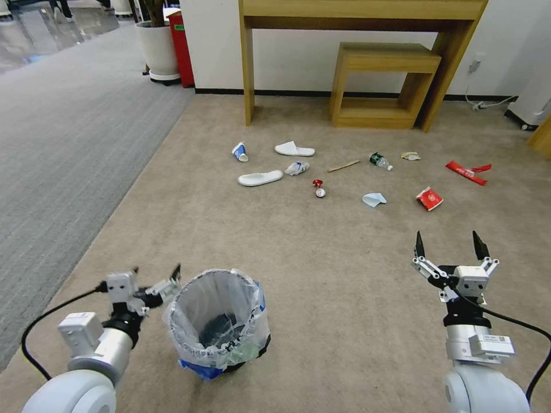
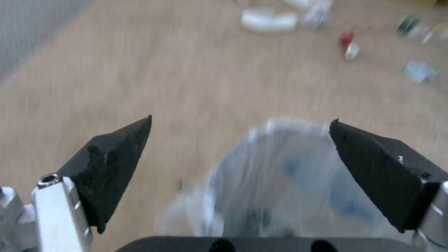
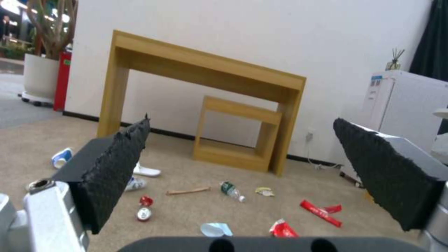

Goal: Pick up the trash bin and place the garbage on the floor into it.

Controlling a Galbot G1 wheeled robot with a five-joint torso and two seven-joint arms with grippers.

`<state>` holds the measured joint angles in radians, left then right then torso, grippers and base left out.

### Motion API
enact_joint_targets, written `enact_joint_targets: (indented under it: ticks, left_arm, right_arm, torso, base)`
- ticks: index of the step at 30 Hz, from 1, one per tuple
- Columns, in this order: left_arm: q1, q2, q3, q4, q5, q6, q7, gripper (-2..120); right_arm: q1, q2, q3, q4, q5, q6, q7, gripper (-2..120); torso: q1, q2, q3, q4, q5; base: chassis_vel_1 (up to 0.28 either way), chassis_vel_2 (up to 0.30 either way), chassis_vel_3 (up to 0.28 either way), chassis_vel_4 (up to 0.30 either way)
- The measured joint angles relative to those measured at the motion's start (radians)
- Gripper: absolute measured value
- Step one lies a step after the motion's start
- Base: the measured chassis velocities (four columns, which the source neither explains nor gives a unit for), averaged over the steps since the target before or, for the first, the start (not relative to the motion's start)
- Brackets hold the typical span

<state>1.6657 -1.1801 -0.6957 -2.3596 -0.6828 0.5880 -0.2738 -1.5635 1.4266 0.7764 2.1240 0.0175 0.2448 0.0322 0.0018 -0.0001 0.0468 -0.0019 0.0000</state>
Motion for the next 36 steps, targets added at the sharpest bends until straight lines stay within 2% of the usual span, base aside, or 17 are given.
enact_joint_targets:
  ticks: [1,3,4,7,14,24,33,36]
  left_arm:
    - [0.0,0.0,0.0,0.0,0.0,0.0,0.0,100]
    - [-0.007,0.015,0.024,0.003,-0.086,0.068,-0.075,100]
    - [-0.007,0.015,0.024,0.003,-0.086,0.068,-0.075,100]
    - [-0.013,0.025,0.051,0.013,-0.123,0.133,-0.123,100]
    - [-0.009,0.045,0.06,0.015,-0.22,0.159,-0.177,100]
    - [-0.02,0.09,0.068,0.048,-0.239,0.154,-0.174,100]
    - [-0.038,0.076,0.049,0.073,-0.256,0.152,-0.171,100]
    - [-0.046,0.074,0.015,0.089,-0.265,0.15,-0.171,100]
  right_arm:
    - [0.0,0.0,0.0,0.0,0.0,0.0,0.0,100]
    - [-0.001,-0.003,0.0,0.005,0.006,0.0,0.0,100]
    - [-0.001,-0.003,0.0,0.005,0.006,0.0,0.0,100]
    - [0.005,-0.006,-0.002,0.007,0.012,-0.001,0.001,100]
    - [0.014,-0.007,-0.012,0.013,0.007,-0.012,0.001,100]
    - [-0.011,-0.004,-0.012,0.019,-0.004,-0.006,-0.001,100]
    - [-0.01,-0.007,-0.022,0.009,-0.005,0.002,-0.005,100]
    - [0.003,-0.014,-0.046,-0.005,-0.005,0.002,-0.008,100]
  torso:
    - [0.0,0.0,0.0,0.0,0.0]
    - [0.0,0.0,0.0,0.0,-0.0001]
    - [0.0,0.0,0.0,0.0,-0.0001]
    - [0.0,0.0,0.0,-0.0001,-0.0001]
    - [0.0,0.0,0.0,-0.0001,0.0]
    - [0.0,0.0,0.0,-0.0001,-0.0001]
    - [0.0,0.0,0.0,-0.0001,0.0]
    - [0.0,0.0,0.0,-0.0001,0.0]
  base:
    - [0.0,0.0,0.0,0.0]
    - [0.0,0.0,0.0,0.0]
    - [0.0,0.0,0.0,0.0]
    - [0.0,0.0,0.0,0.0]
    - [0.0,0.0,0.0,0.0]
    - [0.0,0.0,0.0,0.0]
    - [0.0,0.0,0.0,0.0]
    - [0.0,0.0,0.0,0.0]
